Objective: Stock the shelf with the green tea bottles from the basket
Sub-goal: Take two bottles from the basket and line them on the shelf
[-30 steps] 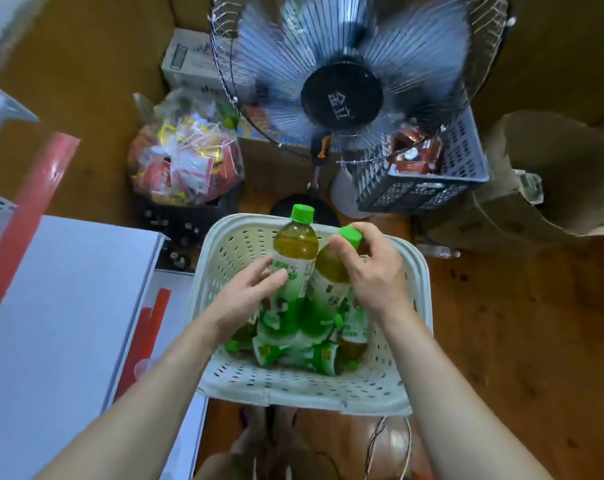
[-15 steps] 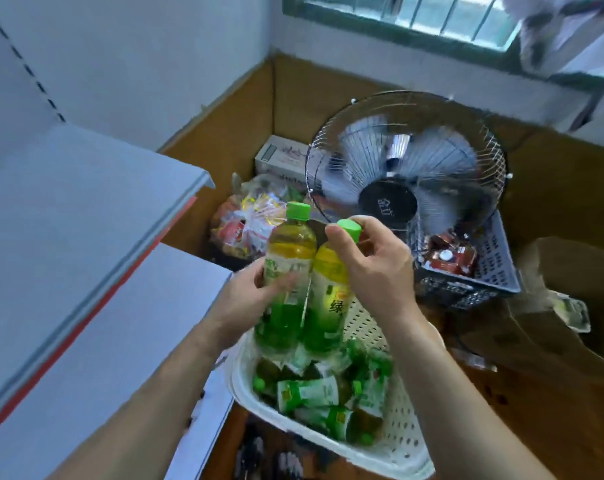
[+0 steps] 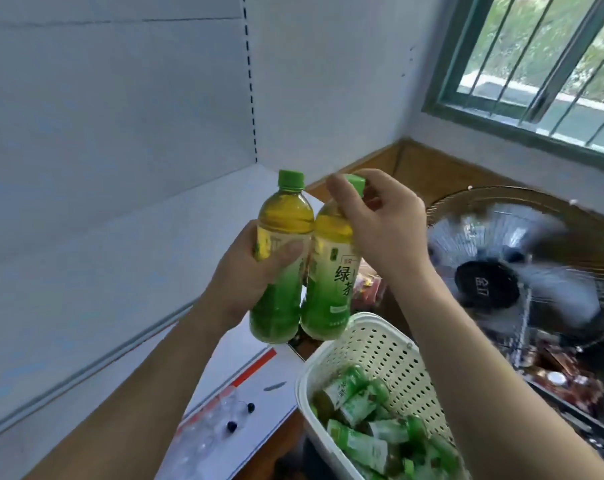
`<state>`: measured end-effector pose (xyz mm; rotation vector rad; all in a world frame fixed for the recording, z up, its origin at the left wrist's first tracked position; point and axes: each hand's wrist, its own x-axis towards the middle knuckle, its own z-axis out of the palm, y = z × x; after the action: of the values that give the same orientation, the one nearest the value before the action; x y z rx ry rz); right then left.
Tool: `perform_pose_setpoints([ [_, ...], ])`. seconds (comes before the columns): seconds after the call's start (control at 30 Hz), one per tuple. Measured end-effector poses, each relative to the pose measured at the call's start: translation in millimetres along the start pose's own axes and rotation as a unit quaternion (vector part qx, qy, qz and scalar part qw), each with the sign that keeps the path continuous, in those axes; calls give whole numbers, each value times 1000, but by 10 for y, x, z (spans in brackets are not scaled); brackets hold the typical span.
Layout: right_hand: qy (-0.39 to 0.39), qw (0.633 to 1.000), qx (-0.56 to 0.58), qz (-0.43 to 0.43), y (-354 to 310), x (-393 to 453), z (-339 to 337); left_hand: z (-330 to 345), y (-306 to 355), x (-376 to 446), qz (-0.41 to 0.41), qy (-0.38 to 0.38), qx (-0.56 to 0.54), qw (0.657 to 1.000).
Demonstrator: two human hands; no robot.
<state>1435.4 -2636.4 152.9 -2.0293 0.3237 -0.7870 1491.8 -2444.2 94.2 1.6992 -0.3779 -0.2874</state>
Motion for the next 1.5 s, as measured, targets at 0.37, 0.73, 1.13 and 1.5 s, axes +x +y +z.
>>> perform_pose_setpoints([
  [0.37, -119, 985, 43, -115, -1347, -235, 1194, -1709, 209, -760, 44, 165, 73, 983],
  [0.73, -186, 963, 99, -165, -1999, -874, 2487, -2786, 34, -1485, 13, 278, 81, 957],
  [1.13, -266, 931, 132, -212, -2170, -1034, 3576, -3588, -262, -1753, -7, 360, 81, 929],
  [1.5, -377, 887, 110, -243, -1702, -1070, 3663, -3659, -206, -1725, 3, 334, 265, 905],
])
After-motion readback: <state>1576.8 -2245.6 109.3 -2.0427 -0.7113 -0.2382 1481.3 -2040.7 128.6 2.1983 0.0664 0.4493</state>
